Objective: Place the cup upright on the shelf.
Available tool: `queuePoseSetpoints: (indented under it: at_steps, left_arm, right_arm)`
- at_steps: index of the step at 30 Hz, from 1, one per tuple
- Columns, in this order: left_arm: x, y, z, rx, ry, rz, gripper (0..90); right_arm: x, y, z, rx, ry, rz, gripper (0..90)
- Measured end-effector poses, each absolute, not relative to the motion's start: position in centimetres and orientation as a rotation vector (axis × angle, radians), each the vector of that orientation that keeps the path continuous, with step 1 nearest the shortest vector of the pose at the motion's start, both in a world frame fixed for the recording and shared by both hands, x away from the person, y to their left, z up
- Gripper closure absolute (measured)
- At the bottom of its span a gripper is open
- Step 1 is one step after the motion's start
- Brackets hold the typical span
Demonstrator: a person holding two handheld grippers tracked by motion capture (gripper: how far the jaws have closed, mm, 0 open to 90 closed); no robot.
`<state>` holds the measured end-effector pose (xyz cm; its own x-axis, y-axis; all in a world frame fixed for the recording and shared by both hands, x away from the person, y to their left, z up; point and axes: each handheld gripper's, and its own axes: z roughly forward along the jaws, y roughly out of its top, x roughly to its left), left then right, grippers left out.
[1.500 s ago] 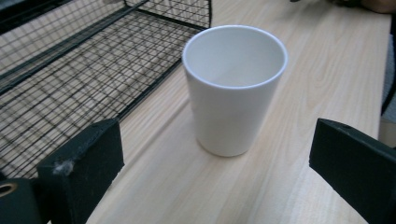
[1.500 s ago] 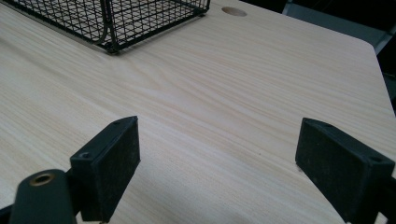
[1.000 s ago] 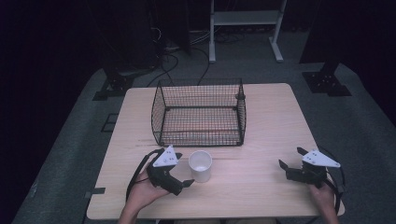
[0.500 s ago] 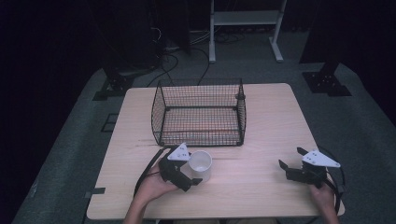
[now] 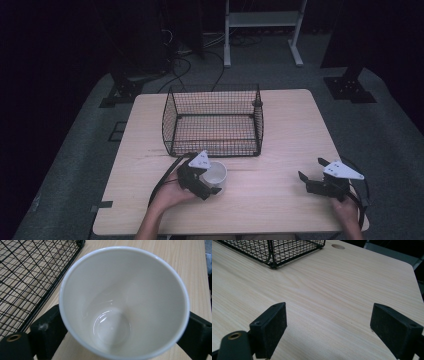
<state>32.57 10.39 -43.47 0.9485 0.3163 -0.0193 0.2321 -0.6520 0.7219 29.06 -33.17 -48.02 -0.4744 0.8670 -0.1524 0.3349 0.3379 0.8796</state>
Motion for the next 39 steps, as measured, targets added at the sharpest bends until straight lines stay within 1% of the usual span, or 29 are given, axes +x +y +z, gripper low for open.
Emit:
queuePoseSetpoints:
  at_steps: [1,2,3,13,24,28,39]
  left_arm:
    - [32.6,10.4,-43.5,2.307,0.384,0.138,13.2]
    - [32.6,10.3,-43.5,2.306,0.374,0.134,13.2]
    - [32.6,10.3,-43.5,2.310,0.371,0.144,20.8]
    - [32.3,9.9,-42.6,2.336,0.347,0.181,20.9]
    - [32.5,10.9,-40.7,2.278,0.348,0.191,20.9]
    - [32.4,11.0,-40.1,2.272,0.340,0.208,20.9]
    - [32.6,11.6,-39.0,2.266,0.331,0.199,20.9]
  right_arm:
    - [29.1,-33.2,-48.0,1.049,1.976,1.088,13.1]
    - [29.1,-33.2,-48.0,1.049,1.976,1.088,13.1]
    - [29.1,-33.2,-48.0,1.050,1.976,1.089,13.1]
    - [29.1,-33.2,-48.0,1.050,1.976,1.089,13.1]
    - [29.0,-33.2,-48.0,1.049,1.975,1.091,13.1]
    - [29.0,-33.2,-48.0,1.048,1.976,1.090,13.1]
    - [29.1,-33.2,-48.0,1.051,1.977,1.092,13.1]
